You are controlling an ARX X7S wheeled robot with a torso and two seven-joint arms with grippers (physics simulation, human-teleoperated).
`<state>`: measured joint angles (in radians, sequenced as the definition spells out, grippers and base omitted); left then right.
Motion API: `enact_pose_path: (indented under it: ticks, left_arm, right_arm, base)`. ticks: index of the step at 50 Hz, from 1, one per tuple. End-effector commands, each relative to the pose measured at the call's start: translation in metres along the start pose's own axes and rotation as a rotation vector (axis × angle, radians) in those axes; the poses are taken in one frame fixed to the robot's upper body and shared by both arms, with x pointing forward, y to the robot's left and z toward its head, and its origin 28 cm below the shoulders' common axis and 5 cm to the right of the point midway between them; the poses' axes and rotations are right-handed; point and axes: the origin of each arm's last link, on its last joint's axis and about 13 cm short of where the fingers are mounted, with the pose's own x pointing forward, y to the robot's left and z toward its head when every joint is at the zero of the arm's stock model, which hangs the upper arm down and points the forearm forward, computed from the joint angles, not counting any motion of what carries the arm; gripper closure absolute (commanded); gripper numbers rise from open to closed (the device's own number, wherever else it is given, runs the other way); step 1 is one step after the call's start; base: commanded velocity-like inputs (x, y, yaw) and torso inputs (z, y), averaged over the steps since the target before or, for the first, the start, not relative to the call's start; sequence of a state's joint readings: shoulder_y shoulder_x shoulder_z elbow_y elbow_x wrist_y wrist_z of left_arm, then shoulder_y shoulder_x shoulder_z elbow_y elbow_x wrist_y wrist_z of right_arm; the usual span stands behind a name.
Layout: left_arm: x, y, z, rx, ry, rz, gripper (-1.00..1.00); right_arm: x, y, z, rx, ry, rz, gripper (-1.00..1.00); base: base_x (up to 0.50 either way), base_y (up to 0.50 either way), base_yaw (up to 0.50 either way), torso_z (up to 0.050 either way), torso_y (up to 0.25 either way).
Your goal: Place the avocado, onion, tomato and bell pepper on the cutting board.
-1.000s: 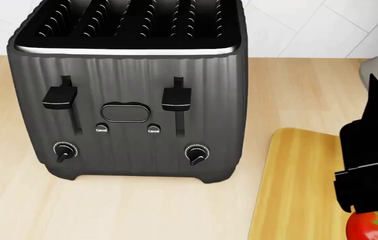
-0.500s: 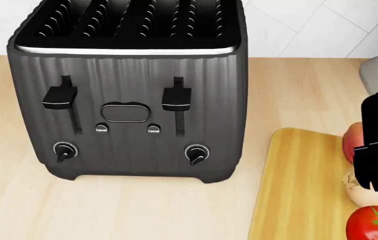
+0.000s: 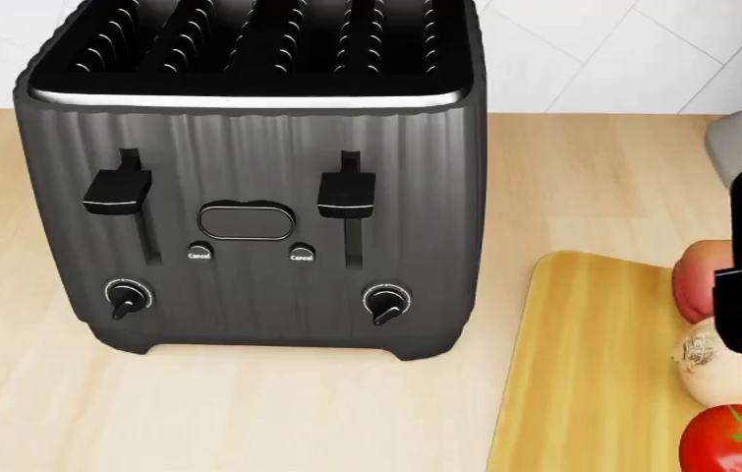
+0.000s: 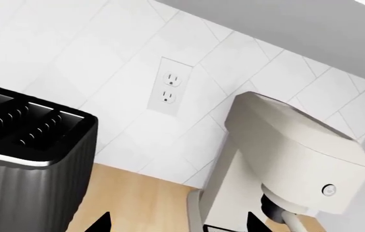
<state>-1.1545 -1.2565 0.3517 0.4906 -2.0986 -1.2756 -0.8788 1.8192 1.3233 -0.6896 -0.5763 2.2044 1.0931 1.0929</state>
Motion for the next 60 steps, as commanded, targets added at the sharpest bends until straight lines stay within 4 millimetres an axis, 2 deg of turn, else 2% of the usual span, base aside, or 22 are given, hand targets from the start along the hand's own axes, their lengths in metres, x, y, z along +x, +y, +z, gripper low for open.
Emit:
enact_pose_path:
  ticks: [1, 9, 16, 24, 30, 35, 40, 50, 60]
  left_arm:
    - [-0.009, -0.023, 0.009, 0.064, -0.008, -0.142, 1.00]
    - [-0.011, -0.042, 0.014, 0.085, -0.023, -0.253, 1.00]
    - [-0.004, -0.057, 0.021, 0.099, -0.044, -0.334, 1.00]
    - [0.013, -0.076, 0.029, 0.105, -0.048, -0.429, 1.00]
    - [0.019, -0.083, 0.038, 0.100, -0.065, -0.470, 1.00]
    - [0.034, -0.090, 0.044, 0.103, -0.066, -0.472, 1.00]
    - [0.036, -0.098, 0.053, 0.103, -0.087, -0.514, 1.00]
    - [0.042, -0.127, 0.060, 0.126, -0.105, -0.618, 1.00]
    - [0.049, -0.153, 0.075, 0.130, -0.135, -0.739, 1.00]
  right_arm:
    - [0.000, -0.002, -0.001, 0.005, 0.001, -0.010, -1.00]
    - [0.003, -0.001, 0.000, 0.007, -0.001, -0.007, -1.00]
    - [0.003, -0.002, 0.000, 0.007, 0.001, -0.006, -1.00]
    - [0.006, -0.001, -0.003, 0.011, 0.004, -0.002, -1.00]
    - [0.007, -0.001, -0.004, 0.014, 0.005, -0.001, -1.00]
    - [0.008, 0.000, -0.005, 0.015, 0.003, 0.000, -1.00]
    - [0.007, -0.002, -0.004, 0.015, 0.002, -0.005, -1.00]
    - [0.010, -0.004, -0.004, 0.021, 0.001, -0.021, -1.00]
    - [0.015, -0.005, -0.004, 0.023, 0.018, -0.028, -1.00]
  base:
    - [0.00, 0.00, 0.00, 0.000, 0.000]
    - [0.00, 0.00, 0.00, 0.000, 0.000]
    - [0.00, 0.00, 0.00, 0.000, 0.000]
    - [0.00, 0.00, 0.00, 0.000, 0.000]
    - [0.00, 0.00, 0.00, 0.000, 0.000]
    - [0.00, 0.00, 0.00, 0.000, 0.000]
    - [0.00, 0.00, 0.00, 0.000, 0.000]
    - [0.00, 0.00, 0.00, 0.000, 0.001]
    - [0.00, 0.00, 0.00, 0.000, 0.000]
